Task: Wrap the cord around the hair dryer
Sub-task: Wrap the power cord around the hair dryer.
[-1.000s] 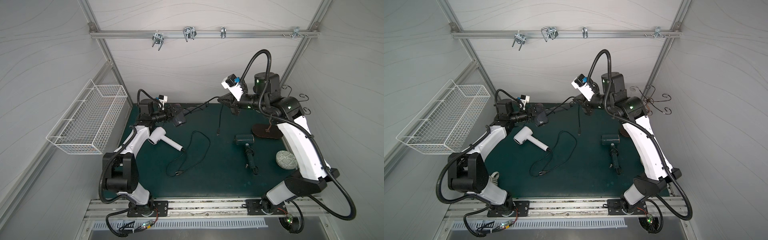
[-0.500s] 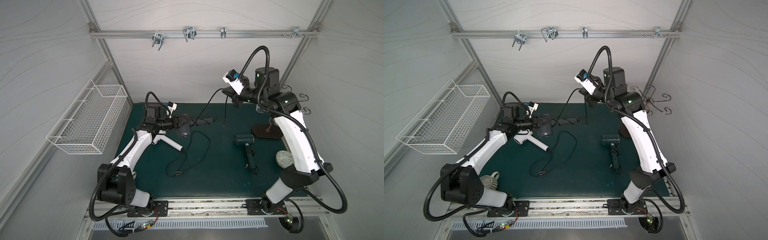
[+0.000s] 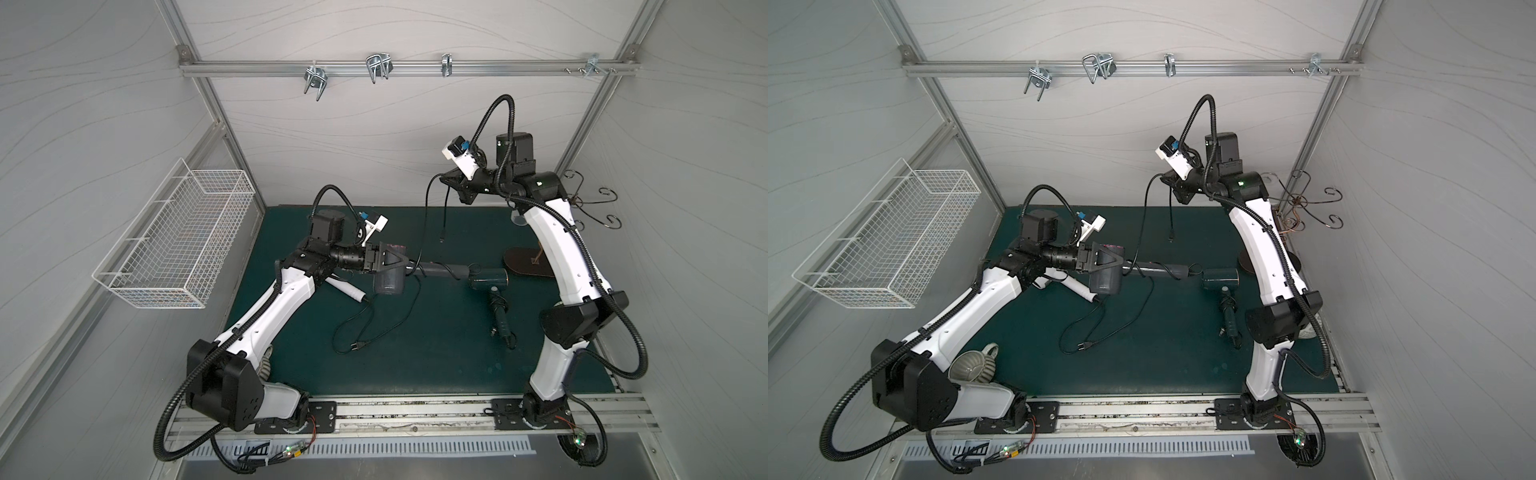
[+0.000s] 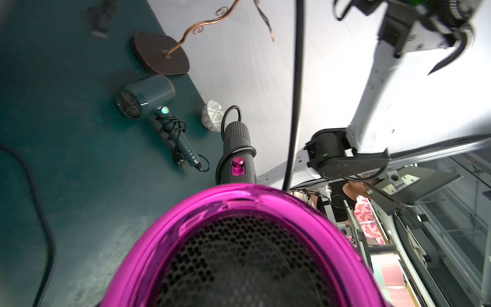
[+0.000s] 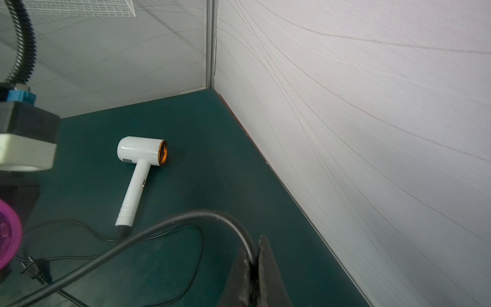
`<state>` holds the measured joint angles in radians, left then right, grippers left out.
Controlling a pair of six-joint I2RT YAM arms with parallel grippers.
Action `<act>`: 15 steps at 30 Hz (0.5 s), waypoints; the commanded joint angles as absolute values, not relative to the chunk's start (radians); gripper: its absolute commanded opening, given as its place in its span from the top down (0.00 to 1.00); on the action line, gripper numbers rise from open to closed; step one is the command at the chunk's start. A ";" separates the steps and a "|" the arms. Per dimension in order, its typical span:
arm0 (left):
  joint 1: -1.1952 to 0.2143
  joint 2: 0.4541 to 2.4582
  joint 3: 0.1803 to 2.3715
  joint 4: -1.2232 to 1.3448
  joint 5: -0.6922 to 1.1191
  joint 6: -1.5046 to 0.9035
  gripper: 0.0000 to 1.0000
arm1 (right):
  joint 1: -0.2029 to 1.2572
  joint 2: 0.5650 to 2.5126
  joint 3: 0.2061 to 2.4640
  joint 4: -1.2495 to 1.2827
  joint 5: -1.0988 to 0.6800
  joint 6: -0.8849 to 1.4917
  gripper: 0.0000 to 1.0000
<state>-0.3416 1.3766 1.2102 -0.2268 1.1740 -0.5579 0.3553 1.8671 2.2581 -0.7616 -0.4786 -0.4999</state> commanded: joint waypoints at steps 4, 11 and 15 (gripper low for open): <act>-0.342 1.418 1.351 0.157 1.301 -0.802 1.00 | 0.288 1.893 2.137 -0.661 -0.719 -0.368 1.00; -0.294 1.491 1.409 0.509 1.293 -1.059 1.00 | 0.240 1.880 1.990 -0.618 -0.859 -0.272 1.00; -0.251 1.533 1.446 0.642 1.274 -1.159 1.00 | 0.226 1.864 1.908 -0.591 -0.904 -0.230 1.00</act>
<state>-0.2794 1.5181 1.3643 0.3840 1.2655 -1.0126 0.2337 1.8881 1.9442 -0.6331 -0.8101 -0.2756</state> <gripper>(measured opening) 0.774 0.066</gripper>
